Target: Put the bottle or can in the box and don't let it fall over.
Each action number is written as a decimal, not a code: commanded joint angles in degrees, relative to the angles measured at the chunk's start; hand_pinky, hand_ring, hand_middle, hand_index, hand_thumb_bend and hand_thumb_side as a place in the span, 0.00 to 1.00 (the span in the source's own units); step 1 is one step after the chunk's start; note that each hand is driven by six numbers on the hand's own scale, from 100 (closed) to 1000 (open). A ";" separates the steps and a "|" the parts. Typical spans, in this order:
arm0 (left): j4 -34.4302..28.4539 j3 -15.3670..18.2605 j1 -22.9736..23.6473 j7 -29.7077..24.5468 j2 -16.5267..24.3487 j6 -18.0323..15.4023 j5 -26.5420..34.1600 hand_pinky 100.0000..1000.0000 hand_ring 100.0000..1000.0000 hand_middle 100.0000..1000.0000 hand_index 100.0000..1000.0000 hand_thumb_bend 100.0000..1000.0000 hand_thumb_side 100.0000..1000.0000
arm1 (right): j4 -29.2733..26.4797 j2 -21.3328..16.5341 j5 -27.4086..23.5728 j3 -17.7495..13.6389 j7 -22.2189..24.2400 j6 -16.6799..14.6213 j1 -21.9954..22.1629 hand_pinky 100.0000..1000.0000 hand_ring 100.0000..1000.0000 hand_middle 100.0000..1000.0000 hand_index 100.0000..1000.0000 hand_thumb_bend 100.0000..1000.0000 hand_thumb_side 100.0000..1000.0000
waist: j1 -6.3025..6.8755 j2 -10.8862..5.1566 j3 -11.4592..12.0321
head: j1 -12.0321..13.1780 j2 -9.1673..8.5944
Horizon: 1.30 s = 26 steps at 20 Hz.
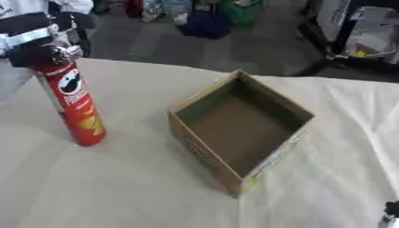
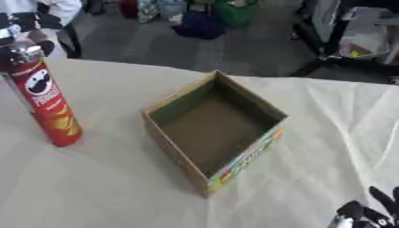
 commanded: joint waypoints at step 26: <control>-0.01 0.54 -0.16 -3.39 0.70 -1.25 -2.27 0.76 0.89 0.90 0.94 0.00 1.00 | -0.68 0.84 -0.18 -0.03 -0.11 -0.06 -1.11 0.30 0.54 0.72 0.95 0.00 0.57 | -0.09 0.76 -0.27 | 0.52 -0.78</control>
